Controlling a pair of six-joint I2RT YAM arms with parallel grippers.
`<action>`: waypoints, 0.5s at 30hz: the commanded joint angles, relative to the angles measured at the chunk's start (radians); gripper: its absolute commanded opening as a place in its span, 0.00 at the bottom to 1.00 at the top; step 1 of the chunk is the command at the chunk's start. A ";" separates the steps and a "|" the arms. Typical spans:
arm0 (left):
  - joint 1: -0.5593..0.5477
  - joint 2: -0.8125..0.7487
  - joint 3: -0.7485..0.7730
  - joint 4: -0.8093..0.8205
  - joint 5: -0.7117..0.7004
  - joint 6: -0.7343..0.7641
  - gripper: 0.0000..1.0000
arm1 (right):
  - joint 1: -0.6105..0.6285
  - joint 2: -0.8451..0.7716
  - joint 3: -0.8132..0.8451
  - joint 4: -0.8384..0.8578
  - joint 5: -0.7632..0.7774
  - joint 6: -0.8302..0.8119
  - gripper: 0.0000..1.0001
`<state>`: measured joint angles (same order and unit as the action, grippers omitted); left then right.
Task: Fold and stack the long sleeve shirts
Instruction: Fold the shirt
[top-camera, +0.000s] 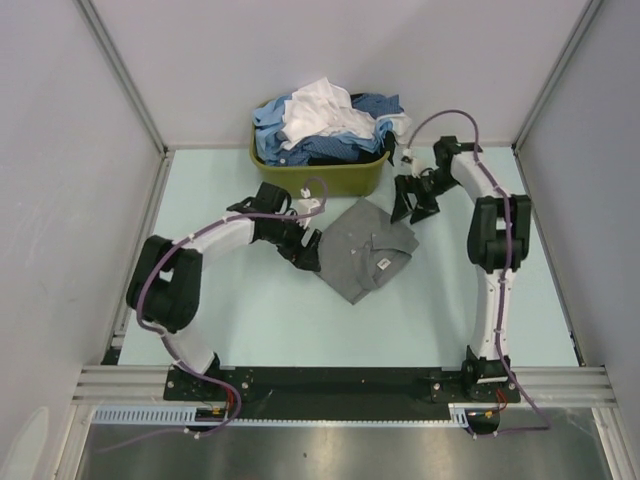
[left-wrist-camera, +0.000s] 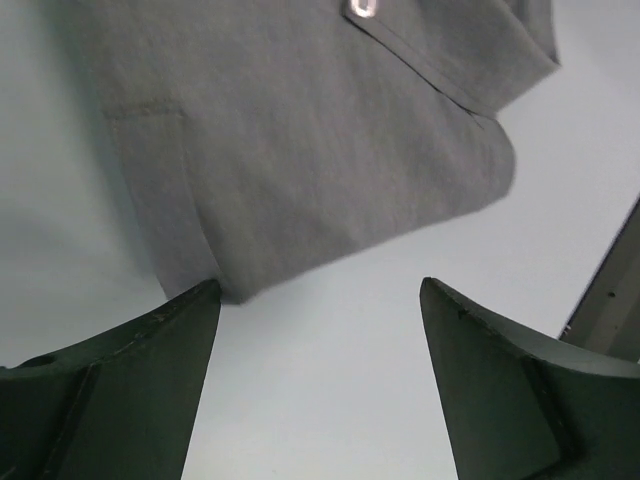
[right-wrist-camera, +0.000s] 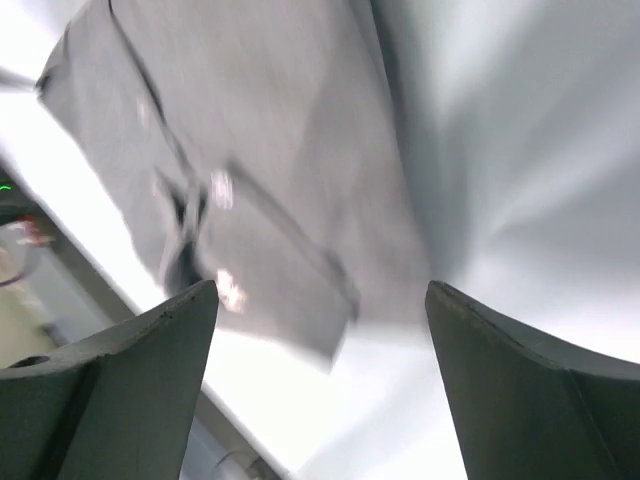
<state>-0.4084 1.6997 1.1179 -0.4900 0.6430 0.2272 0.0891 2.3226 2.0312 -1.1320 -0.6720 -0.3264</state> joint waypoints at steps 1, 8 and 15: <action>0.003 0.080 0.086 0.118 -0.034 -0.064 0.86 | -0.181 -0.193 -0.268 0.038 -0.072 0.075 0.90; 0.000 0.199 0.180 0.085 -0.143 -0.063 0.84 | -0.253 -0.319 -0.625 0.142 -0.214 0.177 0.82; 0.016 0.245 0.166 0.005 -0.094 -0.051 0.56 | -0.256 -0.289 -0.759 0.248 -0.327 0.273 0.77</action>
<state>-0.4072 1.9209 1.2621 -0.4351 0.5064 0.1757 -0.1658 2.0422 1.2930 -0.9661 -0.8932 -0.1234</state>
